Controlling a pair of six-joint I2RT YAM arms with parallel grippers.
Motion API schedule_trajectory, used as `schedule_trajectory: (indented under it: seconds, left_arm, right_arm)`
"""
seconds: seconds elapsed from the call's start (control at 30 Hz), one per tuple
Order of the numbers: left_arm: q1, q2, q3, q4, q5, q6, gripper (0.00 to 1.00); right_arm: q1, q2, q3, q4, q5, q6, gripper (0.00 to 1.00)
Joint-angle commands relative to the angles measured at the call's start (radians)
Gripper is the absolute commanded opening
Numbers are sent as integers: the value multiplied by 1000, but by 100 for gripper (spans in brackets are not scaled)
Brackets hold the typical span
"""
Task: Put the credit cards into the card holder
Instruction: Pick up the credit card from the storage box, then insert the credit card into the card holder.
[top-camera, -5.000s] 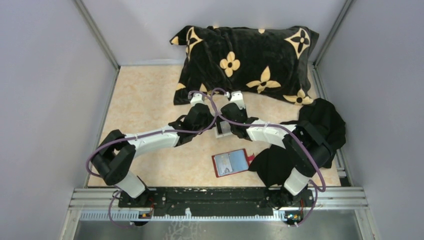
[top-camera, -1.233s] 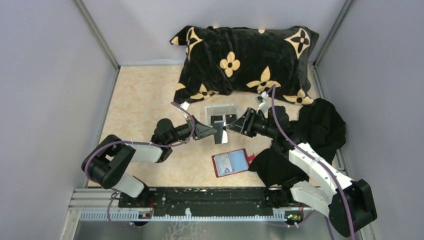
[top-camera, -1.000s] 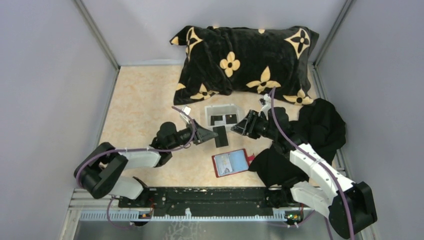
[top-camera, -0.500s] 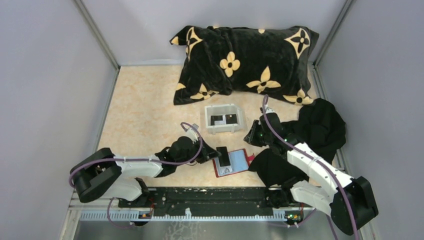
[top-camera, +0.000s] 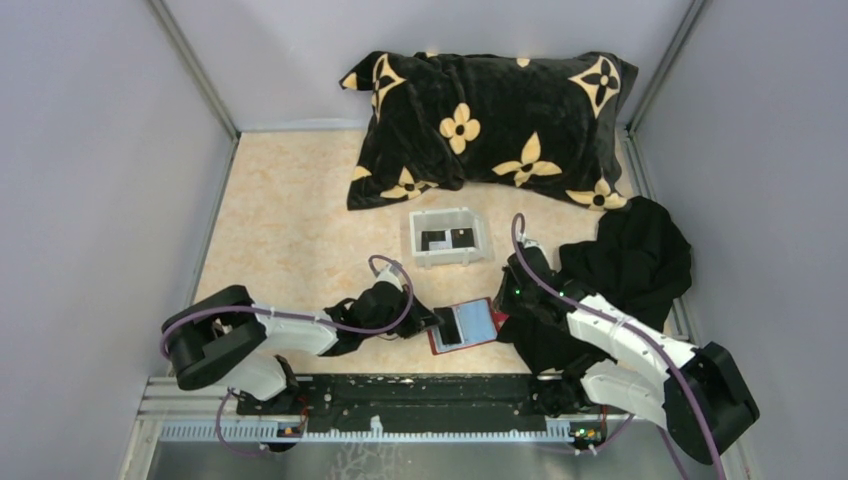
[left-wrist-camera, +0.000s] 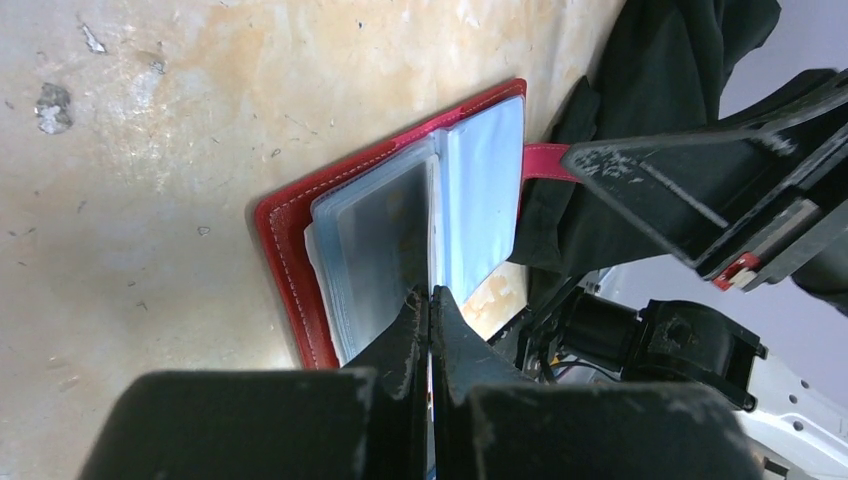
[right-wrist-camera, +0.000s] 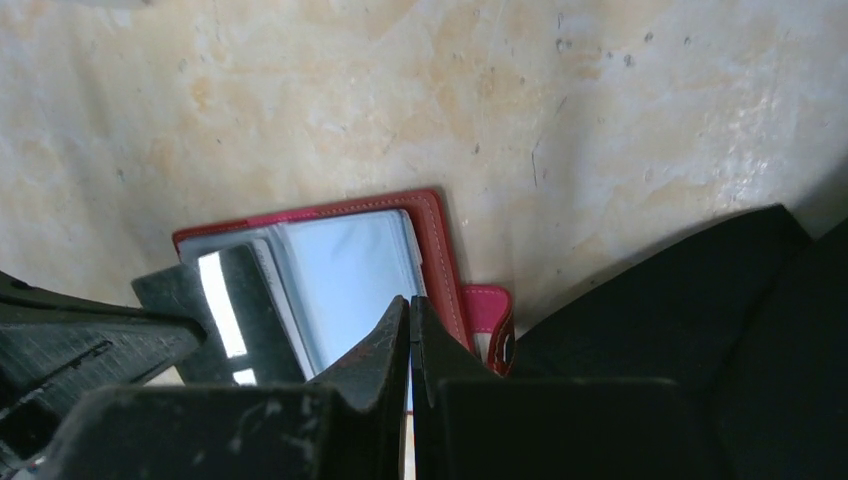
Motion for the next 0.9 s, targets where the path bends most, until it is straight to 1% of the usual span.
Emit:
schedule_trajectory:
  seconds: [0.0,0.1,0.3,0.57,0.63,0.7,0.8,0.87]
  left_arm:
    - [-12,21,32,-33,-32,-18,0]
    - [-13,32,39,-73,-50,-20,0]
    - [-13,22,50,-173,-129,-19,0]
    - [-11,65,59,-169,-168,-15,0]
    - [-6,72,50,-127,-166,-18,0]
    - [-1,78,32,-49,-141,-14,0]
    - [3,100,23,47,-78,10,0]
    - [4,115,31,75,-31,21,0]
  right_arm:
    - [41,25,-24,57,-5,43,0]
    - [76,55,-39,84,-14,67,0]
    - [132,123,-50,123,-12,99,0]
    - [149,201,-76,196,-19,117,0]
    - [151,218,-74,205,-14,118,0]
    - [150,215,-69,192,10,120,0]
    - [150,177,-62,155,59,121,0]
    - [150,158,-59,123,94,123,0]
